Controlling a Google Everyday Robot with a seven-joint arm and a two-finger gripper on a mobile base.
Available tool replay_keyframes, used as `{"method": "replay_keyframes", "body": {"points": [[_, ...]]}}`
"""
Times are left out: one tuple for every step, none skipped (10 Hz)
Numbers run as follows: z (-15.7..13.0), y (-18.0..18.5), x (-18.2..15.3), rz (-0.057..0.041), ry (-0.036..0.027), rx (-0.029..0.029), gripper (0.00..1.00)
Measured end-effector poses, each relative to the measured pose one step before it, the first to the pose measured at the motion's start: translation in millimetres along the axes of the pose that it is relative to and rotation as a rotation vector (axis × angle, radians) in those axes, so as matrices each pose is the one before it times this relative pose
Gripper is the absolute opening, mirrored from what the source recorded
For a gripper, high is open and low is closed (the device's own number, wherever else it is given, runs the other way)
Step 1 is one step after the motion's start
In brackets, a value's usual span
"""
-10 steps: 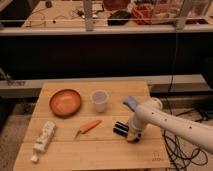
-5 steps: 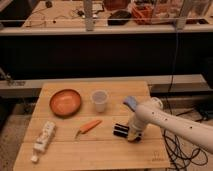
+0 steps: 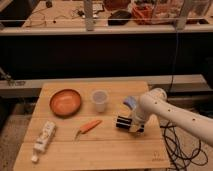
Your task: Place the eraser on the white sponge
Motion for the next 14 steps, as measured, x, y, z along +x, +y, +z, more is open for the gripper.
{"method": "replay_keyframes", "body": {"points": [[-1.66, -2.39, -1.12, -0.00826, -0.00469, 0.00329, 0.02], [-4.56, -9.1, -2.84, -0.01325, -0.00835, 0.00548, 0.02], [-2.12, -6.74, -3.63, -0.0092, -0.00609, 0.00295, 0.02], [-1.96, -5.49, -2.95, -0.00731, -0.00297, 0.00438, 0.02], [-1.15, -2.32, 0.27, -0.0034, -0.00176, 0.003, 0.02], [-1.15, -1.57, 1.63, 0.00193, 0.00017, 0.00432, 0.02], [-0.05, -2.07, -0.39, -0.00055, -0.00067, 0.0049, 0.02], [-0.28, -2.86, -0.88, -0.00316, -0.00129, 0.00033, 0.02], [-0.35, -2.97, -2.95, -0.00724, -0.00105, -0.0019, 0.02], [0.03, -2.69, -2.74, -0.0082, -0.00079, -0.00333, 0.02], [-0.88, -1.92, -0.99, -0.00374, -0.00149, 0.00062, 0.02], [-0.98, -1.66, 0.52, -0.00008, -0.00145, 0.00162, 0.02], [-0.97, -2.94, -1.01, -0.00103, -0.00165, 0.0023, 0.02], [-0.13, -3.42, -2.19, -0.00299, -0.00159, 0.00143, 0.02]]}}
